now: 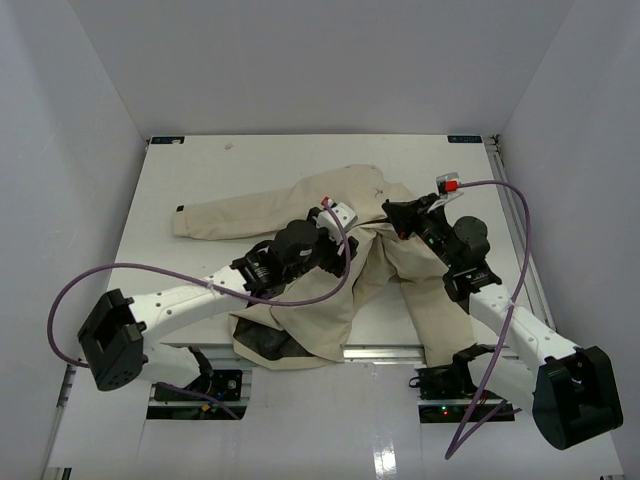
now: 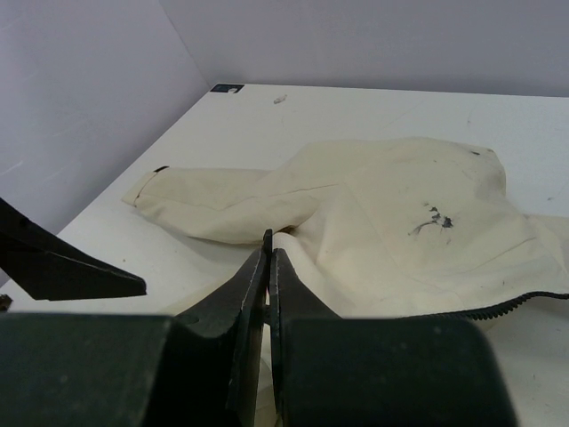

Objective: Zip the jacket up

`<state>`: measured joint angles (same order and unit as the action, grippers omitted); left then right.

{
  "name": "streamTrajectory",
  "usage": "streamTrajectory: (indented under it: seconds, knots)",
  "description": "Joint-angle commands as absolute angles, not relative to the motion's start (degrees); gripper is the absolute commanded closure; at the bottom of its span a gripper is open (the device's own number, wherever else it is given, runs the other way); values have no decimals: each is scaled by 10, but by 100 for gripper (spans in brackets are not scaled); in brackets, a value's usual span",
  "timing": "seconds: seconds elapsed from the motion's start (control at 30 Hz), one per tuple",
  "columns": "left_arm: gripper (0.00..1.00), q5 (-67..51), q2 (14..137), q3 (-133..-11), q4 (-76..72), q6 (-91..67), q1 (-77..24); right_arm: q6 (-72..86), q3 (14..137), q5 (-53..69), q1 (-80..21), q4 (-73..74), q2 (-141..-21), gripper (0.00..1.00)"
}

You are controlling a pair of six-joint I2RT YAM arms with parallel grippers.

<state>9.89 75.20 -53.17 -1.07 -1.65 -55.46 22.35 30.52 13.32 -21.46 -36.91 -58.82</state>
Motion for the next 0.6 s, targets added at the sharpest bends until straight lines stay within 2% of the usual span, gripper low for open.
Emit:
streamTrajectory:
  seconds: [0.0,0.07,0.23,0.27,0.43,0.57]
  knots:
    - [24,82,826,-563,-38,19,-541,227,290,124,-221,-388,-565,92]
    - [31,72,855,-574,-36,18,-540,220,284,103,-220,-389,-561,92]
    - [97,134,889,-590,-9,-17,-538,207,292,75,-220,-384,-576,92]
    - [100,155,891,-595,7,-30,-538,204,296,65,-220,-385,-581,92]
    - [100,213,845,-578,40,-96,-538,166,325,-27,-213,-389,-631,92]
    - [100,244,788,-541,56,-147,-538,157,380,-30,-186,-392,-689,92]
